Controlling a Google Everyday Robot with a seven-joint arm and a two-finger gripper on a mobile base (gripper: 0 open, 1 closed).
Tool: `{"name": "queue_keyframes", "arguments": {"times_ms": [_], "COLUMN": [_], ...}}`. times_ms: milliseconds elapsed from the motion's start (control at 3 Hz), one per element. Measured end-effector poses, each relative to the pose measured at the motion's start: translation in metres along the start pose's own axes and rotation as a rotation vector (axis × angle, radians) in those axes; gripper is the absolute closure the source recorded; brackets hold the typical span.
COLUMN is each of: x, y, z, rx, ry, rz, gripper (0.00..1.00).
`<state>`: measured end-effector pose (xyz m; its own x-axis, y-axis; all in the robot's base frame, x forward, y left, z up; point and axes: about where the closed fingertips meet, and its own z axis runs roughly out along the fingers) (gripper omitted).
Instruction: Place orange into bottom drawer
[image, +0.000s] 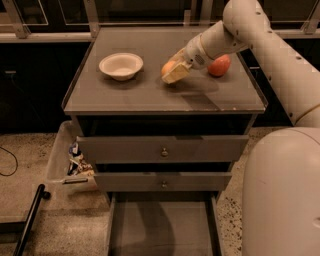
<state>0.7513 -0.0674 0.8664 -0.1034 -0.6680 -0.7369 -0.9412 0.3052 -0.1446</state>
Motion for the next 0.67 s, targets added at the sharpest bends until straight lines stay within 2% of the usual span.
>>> {"name": "queue_keyframes", "arguments": {"times_ms": [333,667], "x": [-0.012,-0.016], "y": [0.015,0.041], "z": [-0.022,-0.054], "rx": [0.011,0.029], "ry": [-0.025,-0.047], "rz": [-0.047,-0.103], "gripper": [1.0,1.0]}}
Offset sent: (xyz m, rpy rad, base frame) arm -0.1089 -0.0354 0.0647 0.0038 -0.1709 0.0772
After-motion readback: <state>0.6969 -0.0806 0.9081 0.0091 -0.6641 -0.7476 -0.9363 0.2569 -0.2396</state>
